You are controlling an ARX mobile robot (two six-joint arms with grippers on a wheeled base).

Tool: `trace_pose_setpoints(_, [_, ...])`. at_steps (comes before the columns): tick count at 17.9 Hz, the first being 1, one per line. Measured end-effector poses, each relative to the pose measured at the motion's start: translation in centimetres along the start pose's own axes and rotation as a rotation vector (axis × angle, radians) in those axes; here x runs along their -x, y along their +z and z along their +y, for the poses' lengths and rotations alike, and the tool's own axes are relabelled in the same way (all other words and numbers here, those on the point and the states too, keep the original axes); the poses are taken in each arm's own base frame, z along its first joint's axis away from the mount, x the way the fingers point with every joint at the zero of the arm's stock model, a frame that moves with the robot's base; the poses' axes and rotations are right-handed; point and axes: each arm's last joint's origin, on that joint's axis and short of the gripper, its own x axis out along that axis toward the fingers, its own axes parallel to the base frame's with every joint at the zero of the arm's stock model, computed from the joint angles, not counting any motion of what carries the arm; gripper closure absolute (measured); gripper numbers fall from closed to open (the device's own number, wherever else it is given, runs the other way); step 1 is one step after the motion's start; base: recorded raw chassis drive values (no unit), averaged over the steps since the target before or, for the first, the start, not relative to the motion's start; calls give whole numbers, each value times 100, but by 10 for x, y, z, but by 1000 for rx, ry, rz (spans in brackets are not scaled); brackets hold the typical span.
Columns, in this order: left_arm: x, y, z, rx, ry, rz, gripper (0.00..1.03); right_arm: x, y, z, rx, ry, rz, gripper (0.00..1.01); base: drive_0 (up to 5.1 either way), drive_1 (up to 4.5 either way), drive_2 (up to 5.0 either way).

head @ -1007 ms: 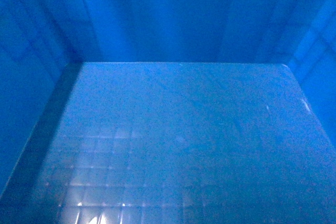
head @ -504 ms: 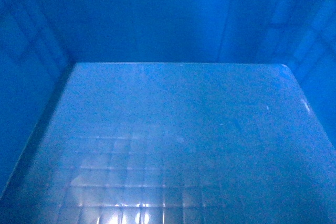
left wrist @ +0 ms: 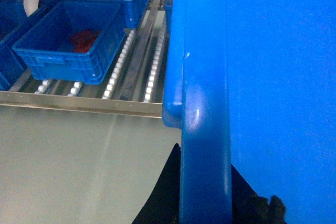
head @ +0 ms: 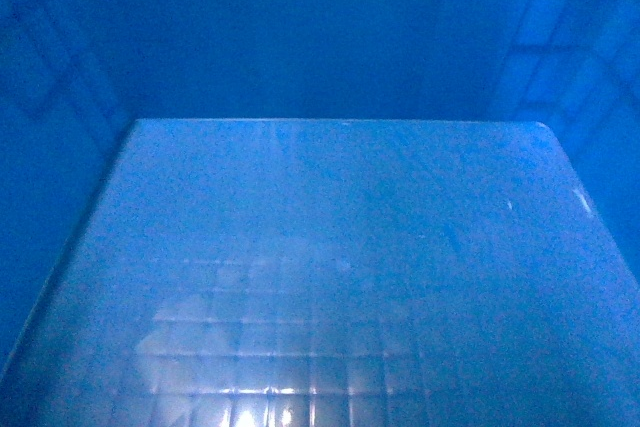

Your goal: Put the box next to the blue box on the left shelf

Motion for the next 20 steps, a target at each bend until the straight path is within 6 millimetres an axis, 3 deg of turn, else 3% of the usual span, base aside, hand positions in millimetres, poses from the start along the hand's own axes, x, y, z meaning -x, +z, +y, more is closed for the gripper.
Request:
trace_pose_setpoints(12, [0,0,0,-1,0,2,94,0,0,0,1,0,0,91,-484,249,249])
trace_pose_setpoints(20, [0,0,0,0,1,0,94,0,0,0,0,1,0,91,0,0,0])
